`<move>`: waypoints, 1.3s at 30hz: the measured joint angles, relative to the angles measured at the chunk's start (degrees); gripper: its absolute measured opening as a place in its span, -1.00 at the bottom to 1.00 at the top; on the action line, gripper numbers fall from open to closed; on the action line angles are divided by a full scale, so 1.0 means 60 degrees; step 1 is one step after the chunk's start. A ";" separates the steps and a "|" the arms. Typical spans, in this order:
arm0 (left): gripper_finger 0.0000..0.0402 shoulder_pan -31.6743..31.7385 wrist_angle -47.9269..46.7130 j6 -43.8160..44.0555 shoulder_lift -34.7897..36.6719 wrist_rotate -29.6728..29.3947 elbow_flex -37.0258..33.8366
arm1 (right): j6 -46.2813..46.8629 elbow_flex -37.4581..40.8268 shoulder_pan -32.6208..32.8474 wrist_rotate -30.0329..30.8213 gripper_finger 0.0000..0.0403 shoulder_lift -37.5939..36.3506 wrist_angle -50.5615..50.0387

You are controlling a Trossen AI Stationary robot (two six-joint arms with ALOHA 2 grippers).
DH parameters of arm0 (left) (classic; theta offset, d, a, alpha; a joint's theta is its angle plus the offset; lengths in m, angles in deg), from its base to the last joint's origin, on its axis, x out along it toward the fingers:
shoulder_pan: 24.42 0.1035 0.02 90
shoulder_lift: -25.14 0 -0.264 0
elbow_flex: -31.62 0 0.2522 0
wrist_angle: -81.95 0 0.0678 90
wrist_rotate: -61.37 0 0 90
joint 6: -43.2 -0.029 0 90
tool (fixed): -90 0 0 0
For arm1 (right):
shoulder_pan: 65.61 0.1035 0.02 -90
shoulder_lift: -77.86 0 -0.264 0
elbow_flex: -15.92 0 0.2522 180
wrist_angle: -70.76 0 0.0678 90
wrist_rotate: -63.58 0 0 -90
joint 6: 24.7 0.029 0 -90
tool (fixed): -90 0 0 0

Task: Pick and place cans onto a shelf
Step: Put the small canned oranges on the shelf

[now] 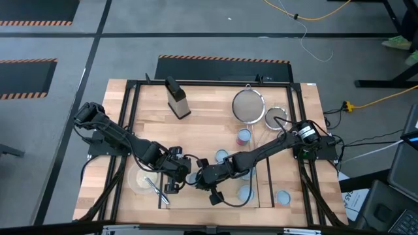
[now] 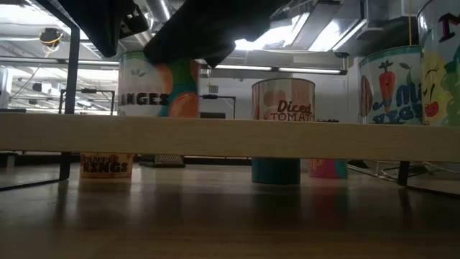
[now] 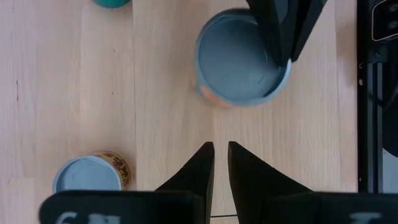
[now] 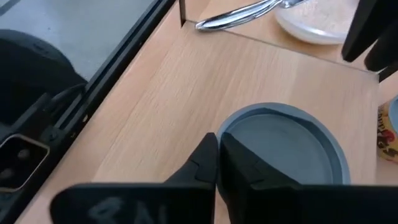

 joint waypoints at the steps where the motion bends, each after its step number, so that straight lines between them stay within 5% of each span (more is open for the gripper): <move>1: -0.81 0.0000 0.0007 0.0000 0.0000 0.0000 0.0000 | -0.0005 0.0009 0.0002 -0.0051 -0.95 -0.0063 -0.0079; 11: -0.81 -0.0013 0.0032 -0.0008 0.0000 -0.0001 0.0000 | -0.0032 0.0013 0.0309 -0.1948 -0.96 -0.1435 -0.1137; 20: -0.81 -0.0254 0.0051 -0.0004 0.0000 -0.0051 0.0000 | -0.0278 0.0003 0.1400 -0.1950 -0.96 -0.1977 -0.2610; 39: -0.81 -0.0335 0.0186 0.0248 0.0001 -0.0289 0.0004 | -0.0761 0.2066 0.1481 -0.1881 -0.95 -0.2301 -0.0805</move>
